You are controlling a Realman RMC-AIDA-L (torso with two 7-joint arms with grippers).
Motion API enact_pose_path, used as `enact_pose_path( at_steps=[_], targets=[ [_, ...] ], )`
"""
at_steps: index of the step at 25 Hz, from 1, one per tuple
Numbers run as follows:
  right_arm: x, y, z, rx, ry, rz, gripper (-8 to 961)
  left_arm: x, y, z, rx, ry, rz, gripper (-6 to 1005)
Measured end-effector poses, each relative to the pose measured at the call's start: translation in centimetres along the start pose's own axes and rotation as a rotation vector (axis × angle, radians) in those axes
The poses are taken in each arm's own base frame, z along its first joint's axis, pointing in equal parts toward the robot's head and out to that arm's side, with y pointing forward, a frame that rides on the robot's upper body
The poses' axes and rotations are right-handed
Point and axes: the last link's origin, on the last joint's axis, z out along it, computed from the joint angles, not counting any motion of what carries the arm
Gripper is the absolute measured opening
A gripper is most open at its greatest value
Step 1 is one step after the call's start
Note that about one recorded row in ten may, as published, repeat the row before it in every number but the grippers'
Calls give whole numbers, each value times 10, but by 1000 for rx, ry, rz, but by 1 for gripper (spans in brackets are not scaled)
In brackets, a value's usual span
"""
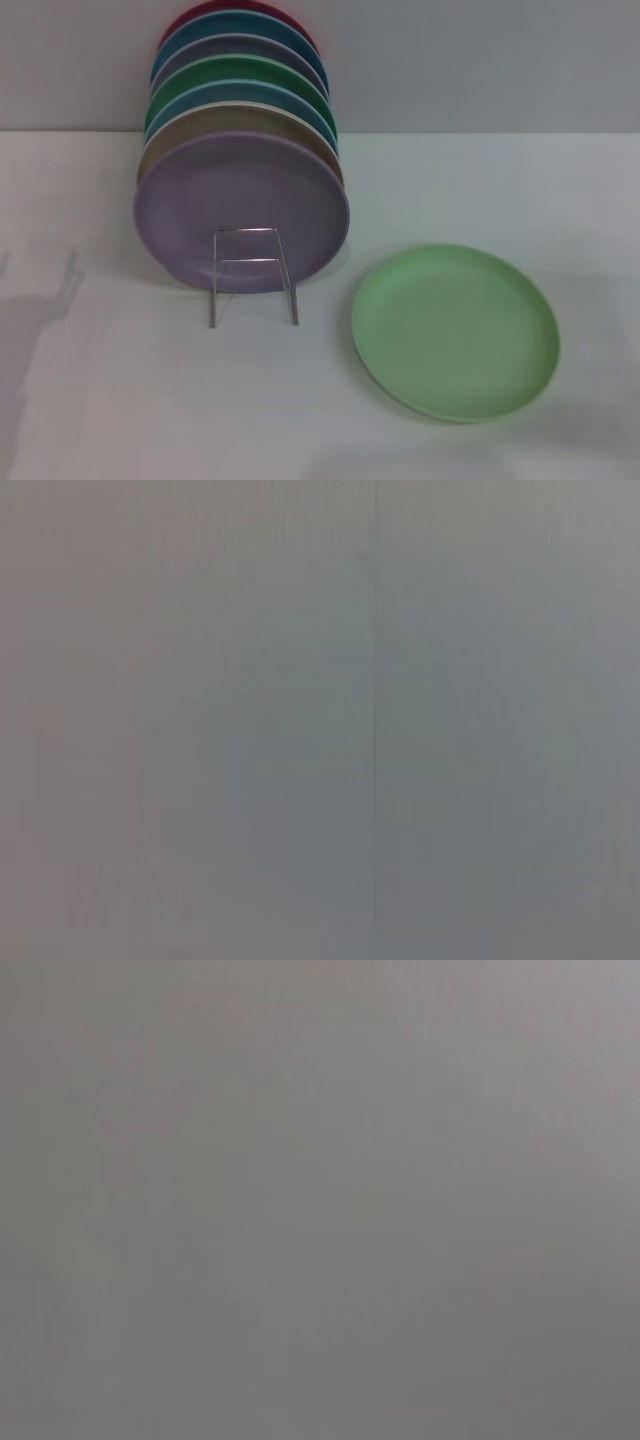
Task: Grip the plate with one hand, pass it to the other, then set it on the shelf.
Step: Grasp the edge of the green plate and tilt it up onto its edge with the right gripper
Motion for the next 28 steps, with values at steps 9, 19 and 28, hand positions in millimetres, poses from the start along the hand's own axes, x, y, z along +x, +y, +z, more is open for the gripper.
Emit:
enact_pose_path(
  at_steps=[9,19,28],
  targets=[
    [0,0,-1,-1,2,-5,681,0,0,0,-2,-2,-2,859],
    [-4,9,0,7,-5,-100,681,0,0,0,-2,-2,-3,859],
    [2,36,8,-25,111,53,680,0,0,-1,-2,-2,-3,858]
  ],
)
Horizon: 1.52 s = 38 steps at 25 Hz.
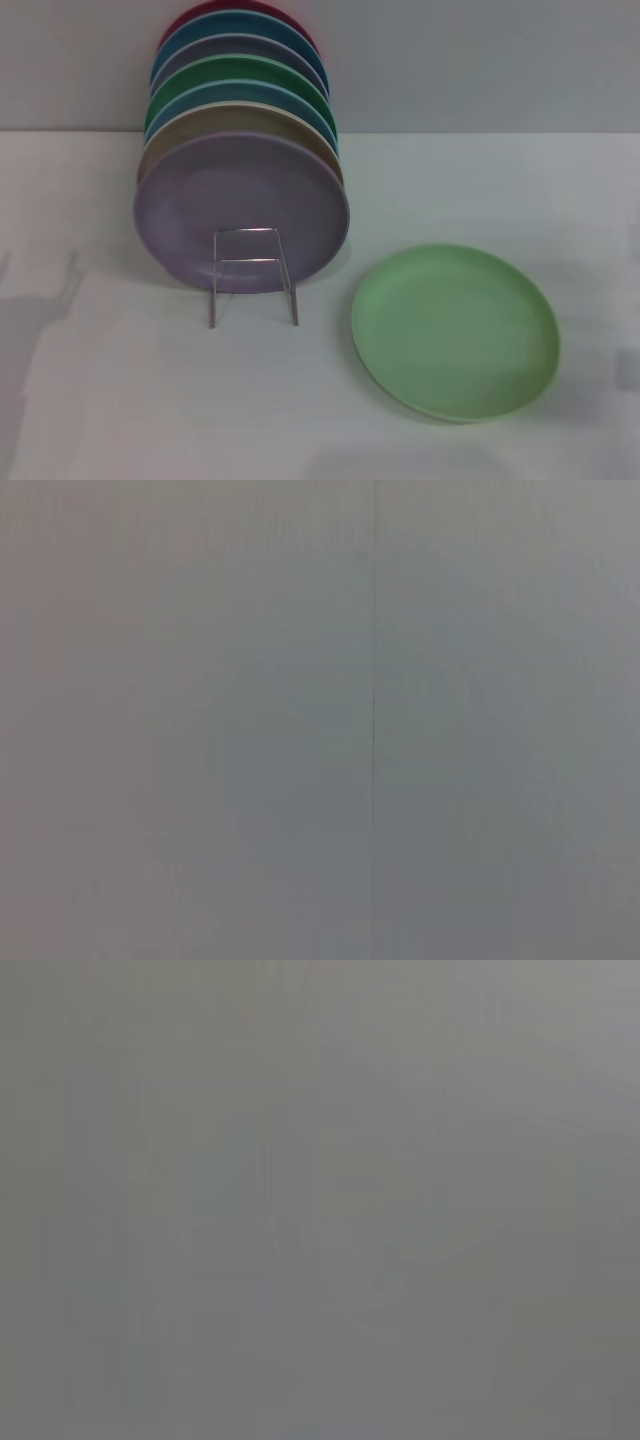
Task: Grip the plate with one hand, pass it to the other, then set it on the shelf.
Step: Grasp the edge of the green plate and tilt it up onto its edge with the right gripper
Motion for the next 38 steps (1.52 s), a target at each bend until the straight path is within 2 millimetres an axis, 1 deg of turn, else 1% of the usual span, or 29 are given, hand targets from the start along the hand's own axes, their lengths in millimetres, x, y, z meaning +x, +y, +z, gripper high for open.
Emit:
enact_pose_path(
  at_steps=[2,3,5,8,9,10,12,13,14,17,19,21,22,23,24,25,27,33,38],
  targets=[
    [0,13,8,-33,53,49,680,0,0,0,0,-1,0,858],
    [0,13,8,-33,53,49,680,0,0,-1,0,-1,0,858],
    [-1,21,14,-56,100,72,681,0,0,-1,1,-2,1,858],
    [-7,31,26,-80,175,87,681,0,-1,-1,1,-4,2,858],
    [-11,36,33,-97,237,97,681,-1,-1,-2,0,-5,3,858],
    [-11,36,33,-97,237,97,681,-1,-1,-2,0,-5,3,858],
    [-15,37,43,-132,336,123,680,-1,-1,-2,0,-8,6,858],
    [-15,37,43,-132,336,123,679,-1,-2,-3,1,-9,7,858],
    [-16,37,51,-172,409,166,679,-2,-2,-3,1,-12,7,858],
    [-20,36,61,-250,498,235,680,-2,-1,-2,2,-18,5,858],
    [-22,35,63,-266,512,251,680,-3,-1,-2,4,-23,4,858],
    [-24,36,67,-344,567,290,680,-3,-1,-1,3,-24,4,858],
    [-28,36,69,-424,613,312,681,-3,-1,-1,3,-24,4,858],
    [-28,36,69,-424,613,312,681,-3,-1,-1,3,-24,4,858],
    [-34,35,73,-485,647,329,681,-3,-1,0,2,-24,5,858],
    [-34,35,73,-485,647,329,681,-3,-1,0,2,-24,5,858],
    [-41,34,75,-542,691,341,680,-3,-1,0,2,-23,6,858],
    [-59,40,80,-677,874,261,680,-3,0,3,3,-17,3,858],
    [-70,45,81,-734,1006,211,680,-2,0,5,5,-12,-2,857]
  ],
)
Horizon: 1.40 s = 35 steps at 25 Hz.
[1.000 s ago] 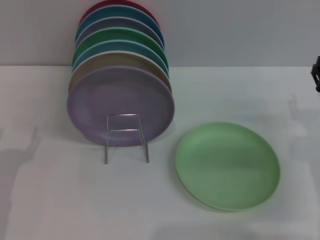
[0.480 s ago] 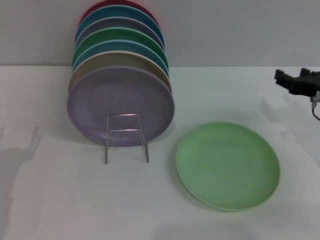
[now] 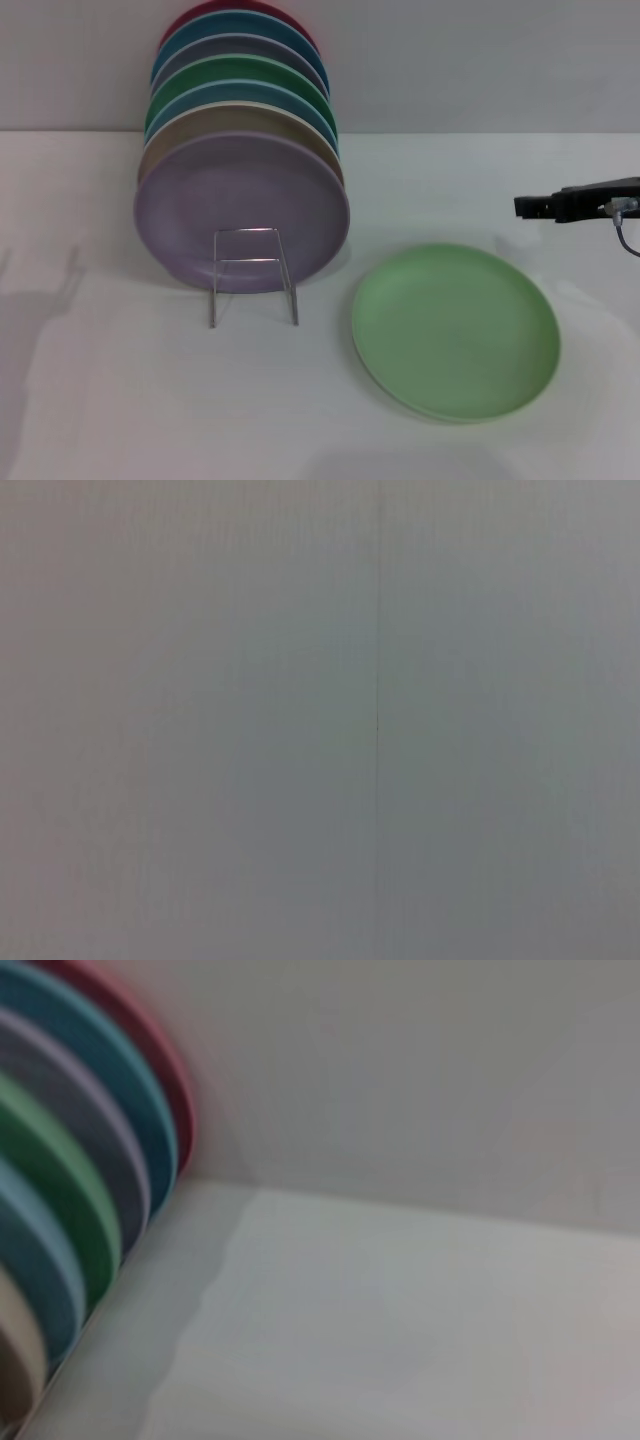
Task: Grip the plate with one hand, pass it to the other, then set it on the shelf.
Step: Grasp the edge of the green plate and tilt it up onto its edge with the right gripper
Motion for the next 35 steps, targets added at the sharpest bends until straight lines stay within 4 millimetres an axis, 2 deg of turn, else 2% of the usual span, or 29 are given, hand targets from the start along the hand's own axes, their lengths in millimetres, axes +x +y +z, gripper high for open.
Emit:
enact_pose_path(
  at_steps=[6,11,21,35],
  targets=[
    [-7,0,-9,-82,166,54,680,1,2,4,-7,7,-3,857],
    [-5,-3,-8,-62,238,64,679,1,2,5,-8,8,-5,857],
    [5,-4,6,-66,370,90,679,1,4,6,-10,12,-9,858],
    [12,-1,24,-75,413,108,680,1,2,3,-2,8,-7,858]
  ],
)
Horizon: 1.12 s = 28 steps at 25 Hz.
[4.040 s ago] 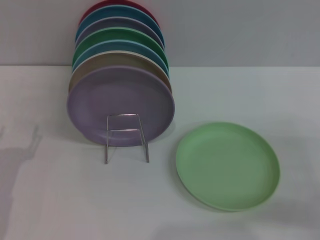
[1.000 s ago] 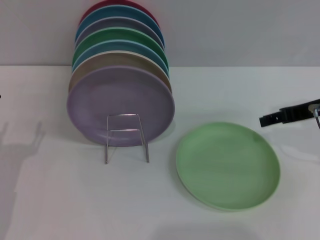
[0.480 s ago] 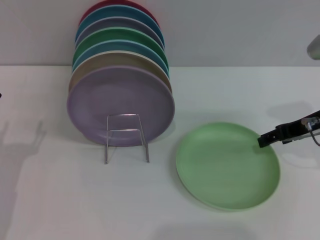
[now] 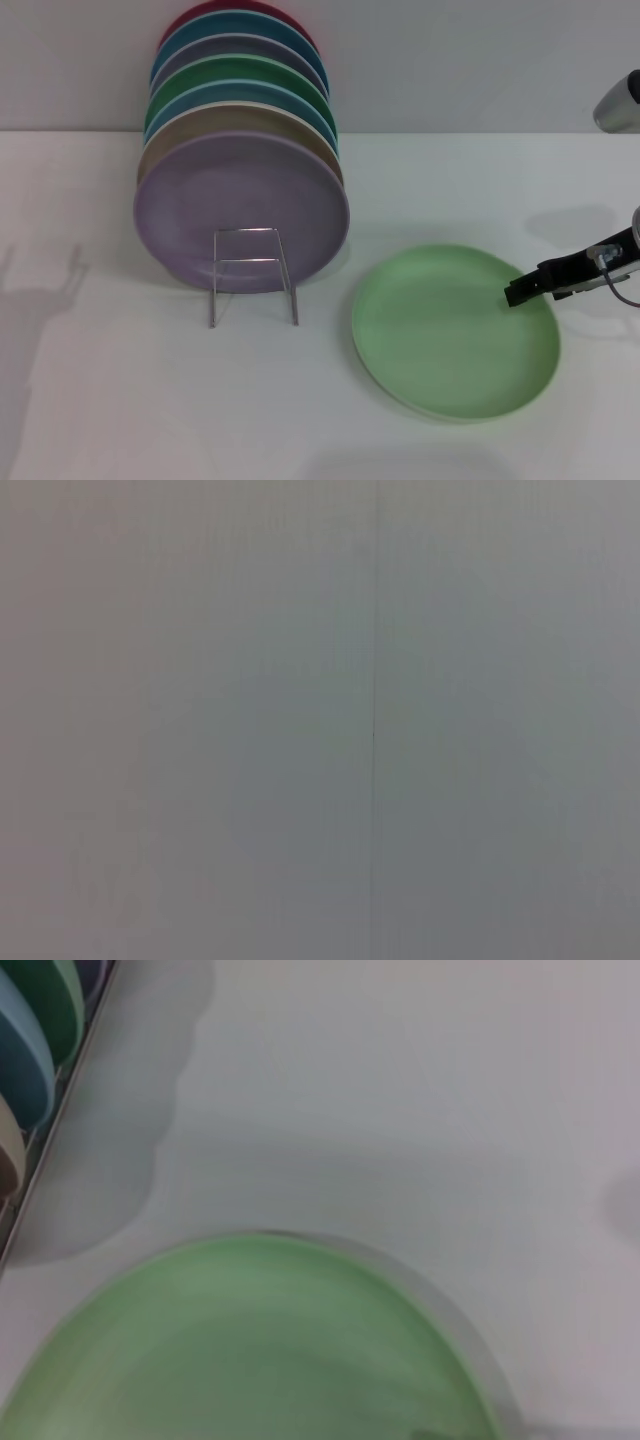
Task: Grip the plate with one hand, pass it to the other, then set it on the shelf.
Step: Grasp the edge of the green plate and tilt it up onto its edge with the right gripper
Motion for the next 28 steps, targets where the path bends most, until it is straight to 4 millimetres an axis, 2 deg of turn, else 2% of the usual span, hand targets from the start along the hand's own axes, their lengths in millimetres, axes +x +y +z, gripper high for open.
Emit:
enact_pose_path(
  at_steps=[12,17,19,25,28],
  targets=[
    [4,1,7,-7,28,19,674,2,-1,1,3,11,1,858],
    [6,0,8,-2,36,22,553,2,-3,1,10,13,4,858],
    [6,-2,8,2,39,25,315,2,-3,1,10,12,5,859],
    [7,-2,9,10,43,24,156,2,-3,1,10,13,6,857],
    [7,-2,10,10,44,25,158,2,-3,1,10,14,6,857]
  ],
)
